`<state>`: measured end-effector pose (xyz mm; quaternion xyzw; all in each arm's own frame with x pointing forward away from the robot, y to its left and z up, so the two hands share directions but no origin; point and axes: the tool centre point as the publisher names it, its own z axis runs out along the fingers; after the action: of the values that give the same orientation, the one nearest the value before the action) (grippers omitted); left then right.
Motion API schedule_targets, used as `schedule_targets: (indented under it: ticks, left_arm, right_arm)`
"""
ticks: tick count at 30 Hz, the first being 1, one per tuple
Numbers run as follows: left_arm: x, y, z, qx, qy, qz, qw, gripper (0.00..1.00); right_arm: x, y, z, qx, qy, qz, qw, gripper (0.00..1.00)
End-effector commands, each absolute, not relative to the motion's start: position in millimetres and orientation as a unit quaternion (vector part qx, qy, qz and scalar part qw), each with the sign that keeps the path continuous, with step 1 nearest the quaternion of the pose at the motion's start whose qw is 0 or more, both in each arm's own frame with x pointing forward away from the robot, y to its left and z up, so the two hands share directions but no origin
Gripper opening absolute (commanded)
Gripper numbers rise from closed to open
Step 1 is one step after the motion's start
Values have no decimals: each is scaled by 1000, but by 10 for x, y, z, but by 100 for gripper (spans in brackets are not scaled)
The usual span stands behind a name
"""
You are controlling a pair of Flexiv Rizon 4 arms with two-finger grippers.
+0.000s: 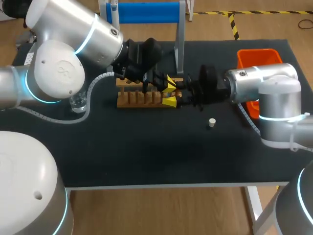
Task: Invert the test tube, pick up the pipette, mount the tip to pipette, aspirate from beaker and dispense into the tube, eject the tip, return the pipette, and cap with the stopper.
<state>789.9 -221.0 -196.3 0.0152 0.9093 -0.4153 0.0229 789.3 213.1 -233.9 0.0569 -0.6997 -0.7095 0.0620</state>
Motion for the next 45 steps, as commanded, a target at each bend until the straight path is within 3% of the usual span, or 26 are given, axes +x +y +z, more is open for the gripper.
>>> schedule_targets:
  ticks: [1,3,11,12,13,24,45]
  left_arm:
    - [7905,-2215,-1955,15,910,-413,22,0]
    - [7905,-2215,-1955,15,910,-413,22,0]
    - [7905,-2215,-1955,15,910,-413,22,0]
    - [7905,-2215,-1955,15,910,-413,22,14]
    - [7905,-2215,-1955,15,910,-413,22,100]
    - [7905,-2215,-1955,15,910,-413,22,100]
    - [7905,-2215,-1955,15,910,-413,22,100]
  right_arm:
    - [7885,2119,-2337,57,-699,-710,62,21]
    - [7883,2118,-2336,56,-699,-710,62,0]
    - [7877,2118,-2335,55,-700,-709,65,0]
    - [7877,2117,-2335,55,-700,-709,66,0]
    - [7876,2117,-2335,54,-700,-709,66,0]
    - [7850,1907,-2433,54,-713,-696,65,0]
    - [7722,872,-2673,23,-717,-696,34,0]
